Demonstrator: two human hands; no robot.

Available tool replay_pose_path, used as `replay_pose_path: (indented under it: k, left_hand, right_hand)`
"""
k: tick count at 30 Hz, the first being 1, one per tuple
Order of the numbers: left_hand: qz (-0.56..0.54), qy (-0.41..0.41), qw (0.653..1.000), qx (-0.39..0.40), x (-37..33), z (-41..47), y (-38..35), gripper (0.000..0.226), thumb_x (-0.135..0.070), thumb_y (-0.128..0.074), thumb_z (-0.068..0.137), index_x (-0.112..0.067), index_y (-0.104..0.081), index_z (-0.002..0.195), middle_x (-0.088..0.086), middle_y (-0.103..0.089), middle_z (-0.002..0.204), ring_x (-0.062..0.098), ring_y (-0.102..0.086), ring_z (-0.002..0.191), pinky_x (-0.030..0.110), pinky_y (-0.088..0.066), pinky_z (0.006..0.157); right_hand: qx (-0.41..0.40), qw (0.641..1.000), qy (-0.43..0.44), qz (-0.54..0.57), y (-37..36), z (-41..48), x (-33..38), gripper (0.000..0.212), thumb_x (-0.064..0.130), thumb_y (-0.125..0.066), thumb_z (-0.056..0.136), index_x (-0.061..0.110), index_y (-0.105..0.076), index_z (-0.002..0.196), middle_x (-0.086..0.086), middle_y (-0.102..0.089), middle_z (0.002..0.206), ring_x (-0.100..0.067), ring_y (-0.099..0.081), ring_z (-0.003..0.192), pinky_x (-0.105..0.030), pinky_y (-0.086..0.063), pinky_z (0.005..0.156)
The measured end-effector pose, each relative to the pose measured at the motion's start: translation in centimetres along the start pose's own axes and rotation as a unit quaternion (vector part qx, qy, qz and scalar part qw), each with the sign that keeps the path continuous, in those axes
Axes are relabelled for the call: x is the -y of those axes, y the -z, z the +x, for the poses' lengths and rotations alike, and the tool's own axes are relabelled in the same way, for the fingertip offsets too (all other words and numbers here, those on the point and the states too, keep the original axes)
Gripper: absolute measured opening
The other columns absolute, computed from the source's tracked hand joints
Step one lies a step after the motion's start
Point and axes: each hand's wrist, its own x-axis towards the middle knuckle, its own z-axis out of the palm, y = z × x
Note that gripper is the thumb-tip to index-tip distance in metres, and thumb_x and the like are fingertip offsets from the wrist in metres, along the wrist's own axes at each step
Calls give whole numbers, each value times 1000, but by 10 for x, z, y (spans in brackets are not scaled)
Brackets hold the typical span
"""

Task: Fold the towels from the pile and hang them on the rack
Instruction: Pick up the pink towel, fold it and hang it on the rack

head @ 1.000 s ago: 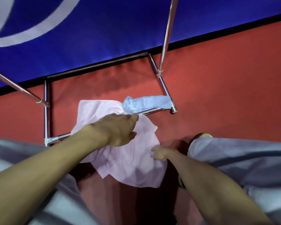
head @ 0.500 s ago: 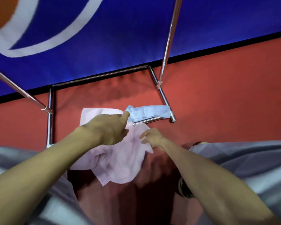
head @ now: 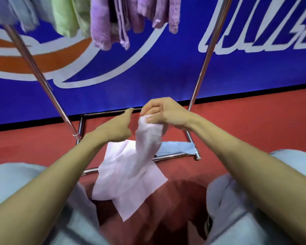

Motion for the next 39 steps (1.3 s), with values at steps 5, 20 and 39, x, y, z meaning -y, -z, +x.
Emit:
replay_pose_path:
  k: [5,20,39]
  left_hand:
    - [-185,-122,971,86,-17,-5,5,88,12,-59,74,-35,-33,144,-11,-55,130,2,-51,117,19,-48,93]
    - [11,-76,978,-196,-22,4,12,32,-44,-74,73,-21,-52,68,-3,-51,72,13,-46,69,33,-38,61]
    - [-8,-74,985,-153,-6,-24,34,18,-25,-59,91,-9,-58,84,3,-61,76,22,-55,71,34,-43,63]
  right_hand:
    - [10,997,77,-16,19,-7,25,24,-12,-68,76,11,-65,83,4,-69,73,-4,-64,71,-16,-49,70]
    - [-193,877,55,-437,41,4,21,18,13,-57,75,20,-72,83,-2,-67,80,-28,-61,78,-38,-52,64]
    - [-371,846,2,-383,37,-2,46,26,9,-47,78,12,-72,87,-17,-64,81,-40,-49,75,-35,-37,64]
